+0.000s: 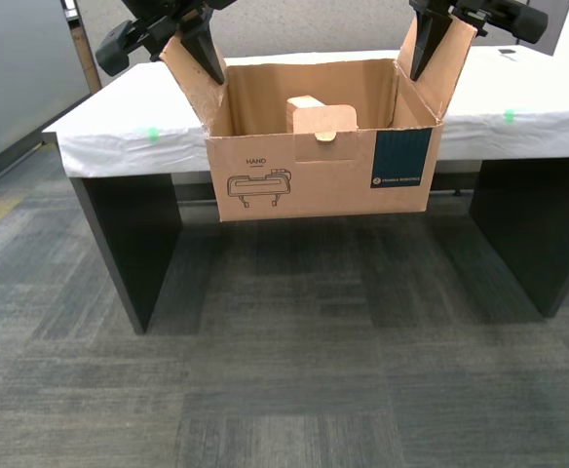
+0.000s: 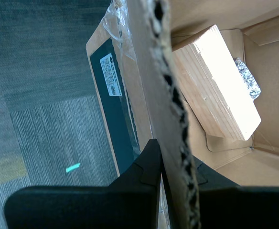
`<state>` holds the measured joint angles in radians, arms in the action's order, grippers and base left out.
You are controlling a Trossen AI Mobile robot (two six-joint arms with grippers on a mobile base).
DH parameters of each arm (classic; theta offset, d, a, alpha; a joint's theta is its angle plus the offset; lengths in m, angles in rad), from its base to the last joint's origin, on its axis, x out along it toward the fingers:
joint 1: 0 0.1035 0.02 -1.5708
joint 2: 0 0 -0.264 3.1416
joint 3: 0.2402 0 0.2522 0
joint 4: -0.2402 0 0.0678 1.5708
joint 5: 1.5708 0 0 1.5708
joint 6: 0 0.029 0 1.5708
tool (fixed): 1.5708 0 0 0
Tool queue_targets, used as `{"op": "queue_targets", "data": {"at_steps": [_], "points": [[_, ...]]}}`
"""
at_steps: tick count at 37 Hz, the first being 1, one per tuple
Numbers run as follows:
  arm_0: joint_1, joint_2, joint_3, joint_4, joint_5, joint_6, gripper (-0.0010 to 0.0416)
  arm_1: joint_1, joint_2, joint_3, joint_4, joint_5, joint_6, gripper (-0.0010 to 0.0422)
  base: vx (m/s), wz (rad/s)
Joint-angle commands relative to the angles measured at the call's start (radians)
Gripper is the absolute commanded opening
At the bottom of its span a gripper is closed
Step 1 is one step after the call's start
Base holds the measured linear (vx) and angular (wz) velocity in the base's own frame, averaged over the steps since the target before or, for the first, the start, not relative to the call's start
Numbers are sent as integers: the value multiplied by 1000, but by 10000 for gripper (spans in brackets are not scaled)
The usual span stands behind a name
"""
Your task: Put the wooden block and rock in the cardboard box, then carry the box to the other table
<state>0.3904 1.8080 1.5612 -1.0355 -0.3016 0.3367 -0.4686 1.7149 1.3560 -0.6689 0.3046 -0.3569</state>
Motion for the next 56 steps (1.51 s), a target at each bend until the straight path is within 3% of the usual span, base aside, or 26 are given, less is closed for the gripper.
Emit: {"op": "queue_targets", "data": {"at_steps": [1,13,25,56], "points": [[2,-1,1,12,-19,0,0,-2,-1,2,6,26,14,-1,145,-9],[3,-1,1,12,-19,1,0,-1,-1,2,39,26,10,-1,144,-22],[3,-1,1,19,-19,5,0,-2,-1,2,58,26,50,-1,142,-28],[3,-1,1,67,-19,5,0,-3,-1,2,56,26,42,-1,140,-14]]}}
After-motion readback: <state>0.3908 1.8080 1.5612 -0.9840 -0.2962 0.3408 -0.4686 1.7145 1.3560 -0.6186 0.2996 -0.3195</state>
